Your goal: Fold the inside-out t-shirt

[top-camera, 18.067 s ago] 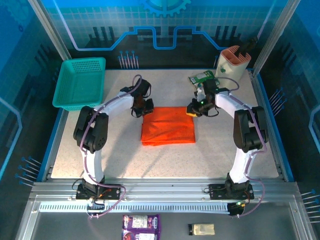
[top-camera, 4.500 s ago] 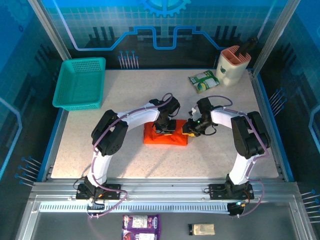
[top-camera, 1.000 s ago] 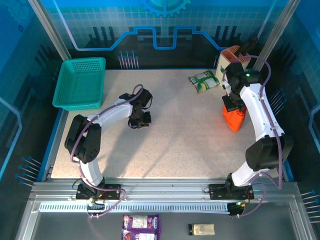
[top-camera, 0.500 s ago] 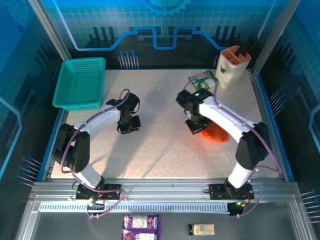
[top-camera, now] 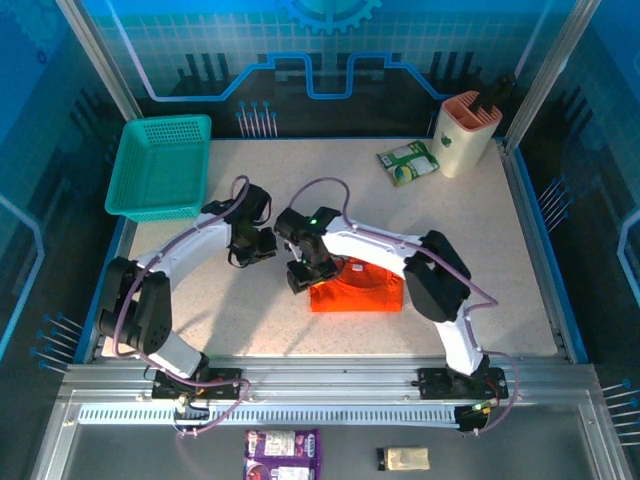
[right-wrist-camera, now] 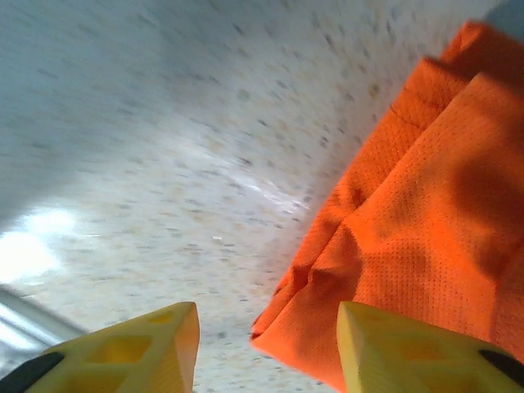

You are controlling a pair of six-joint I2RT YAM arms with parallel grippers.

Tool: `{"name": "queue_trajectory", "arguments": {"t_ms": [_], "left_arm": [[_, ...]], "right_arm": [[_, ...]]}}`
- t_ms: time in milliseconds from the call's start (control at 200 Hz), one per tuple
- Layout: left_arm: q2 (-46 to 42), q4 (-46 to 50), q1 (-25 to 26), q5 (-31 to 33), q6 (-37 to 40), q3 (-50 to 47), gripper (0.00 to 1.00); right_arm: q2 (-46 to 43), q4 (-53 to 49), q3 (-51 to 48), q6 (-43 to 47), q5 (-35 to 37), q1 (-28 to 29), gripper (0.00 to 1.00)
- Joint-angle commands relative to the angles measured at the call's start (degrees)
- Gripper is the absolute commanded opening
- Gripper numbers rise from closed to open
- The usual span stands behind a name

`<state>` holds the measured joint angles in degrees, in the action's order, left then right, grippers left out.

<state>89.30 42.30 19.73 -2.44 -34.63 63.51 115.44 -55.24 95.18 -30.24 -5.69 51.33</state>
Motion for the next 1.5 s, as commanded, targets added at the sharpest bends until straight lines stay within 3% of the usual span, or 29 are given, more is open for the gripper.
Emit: {"name": "queue_trajectory", "arguments": {"t_ms": [0, 150, 320, 445, 565, 755, 986, 1266, 1356, 1496], "left_arm": [[-0.20, -1.45, 2.90, -3.41, -1.95, 2.04, 0.13], [3.96, -5.21, 10.89, -6.71, -6.25, 4.09, 0.12], [12.30, -6.54, 19.66, -7.29, -8.80, 9.81, 0.11], [17.20, -7.17, 20.83, -6.19, -9.61, 10.58, 0.11], [21.10, -4.07, 19.77, -0.90, -7.92, 11.44, 0.09], [20.23, -3.30, 15.91, 2.24, -4.29, 10.28, 0.08], [14.73, -2.06, 14.36, -0.46, -1.18, 12.83, 0.09], [8.80, -6.07, 16.37, -5.16, -6.35, 3.30, 0.11], [8.90, -6.62, 16.83, -4.76, -7.08, 0.21, 0.11], [9.41, -7.68, 16.83, -2.54, -7.55, -3.85, 0.10]], "right_arm": [[-9.72, 3.83, -5.91, 0.07, -5.22, -5.22, 0.50], [-18.98, 5.66, -19.17, 2.87, -7.39, -15.38, 0.50], [-23.56, 8.93, -29.46, 7.01, -14.32, -25.58, 0.50], [-22.62, 15.08, -34.26, 8.01, -19.62, -30.94, 0.50], [-18.09, 21.92, -36.77, 7.96, -24.16, -34.07, 0.49], [-17.07, 21.94, -35.66, 7.97, -25.76, -34.20, 0.47], [-20.43, 15.31, -28.34, 10.21, -25.09, -33.16, 0.47], [-7.48, 8.43, -13.40, 15.76, -19.84, -27.03, 0.46], [-2.68, 4.84, -7.64, 18.43, -16.28, -25.18, 0.42], [1.67, 6.89, -5.00, 18.17, -16.77, -24.27, 0.34]]}}
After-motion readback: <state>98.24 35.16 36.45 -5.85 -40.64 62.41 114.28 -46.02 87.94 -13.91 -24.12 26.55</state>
